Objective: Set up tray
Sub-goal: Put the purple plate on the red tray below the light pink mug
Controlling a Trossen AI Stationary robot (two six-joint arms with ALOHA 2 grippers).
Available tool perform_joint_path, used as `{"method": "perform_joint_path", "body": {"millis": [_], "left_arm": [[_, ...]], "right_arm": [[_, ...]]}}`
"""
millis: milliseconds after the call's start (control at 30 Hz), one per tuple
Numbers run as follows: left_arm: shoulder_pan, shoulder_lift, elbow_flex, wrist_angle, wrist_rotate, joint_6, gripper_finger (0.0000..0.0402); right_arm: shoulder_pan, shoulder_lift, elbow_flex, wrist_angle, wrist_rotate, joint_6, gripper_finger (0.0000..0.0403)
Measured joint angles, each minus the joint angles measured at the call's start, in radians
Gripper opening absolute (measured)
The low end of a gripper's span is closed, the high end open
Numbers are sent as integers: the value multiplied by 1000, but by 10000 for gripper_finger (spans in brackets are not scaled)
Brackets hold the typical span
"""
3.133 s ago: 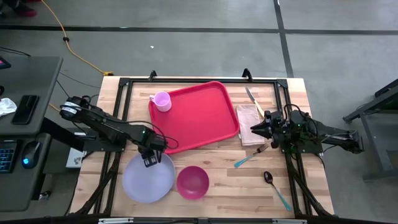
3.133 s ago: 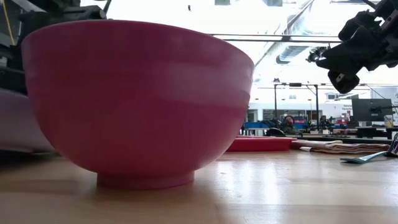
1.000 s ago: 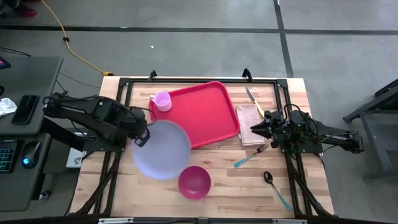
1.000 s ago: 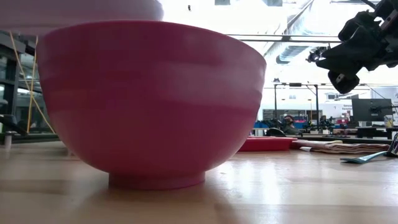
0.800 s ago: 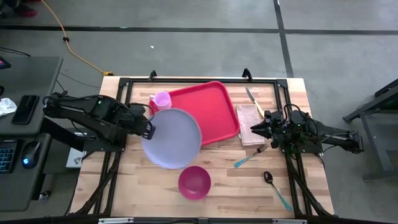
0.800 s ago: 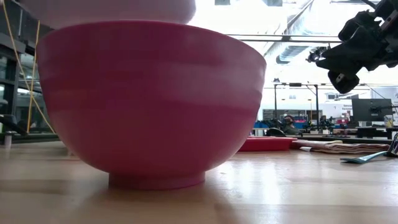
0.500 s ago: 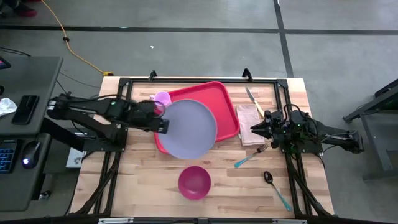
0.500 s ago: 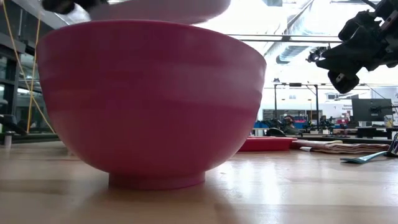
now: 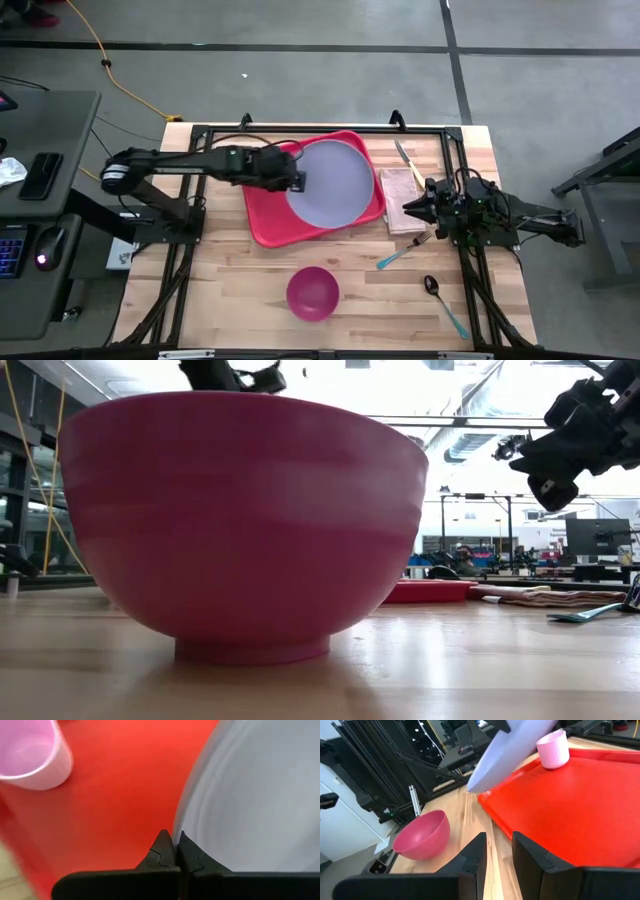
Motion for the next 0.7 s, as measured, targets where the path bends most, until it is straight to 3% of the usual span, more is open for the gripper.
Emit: {"method": "perform_joint_path", "body": {"millis": [467, 700], "left_arm": [[35, 167, 0, -4, 3, 5, 14], [35, 177, 0, -50, -83, -22, 14]], "right_arm": [[0, 1, 0, -46, -2, -2, 71], [0, 1, 0, -46, -22, -8, 71]]}}
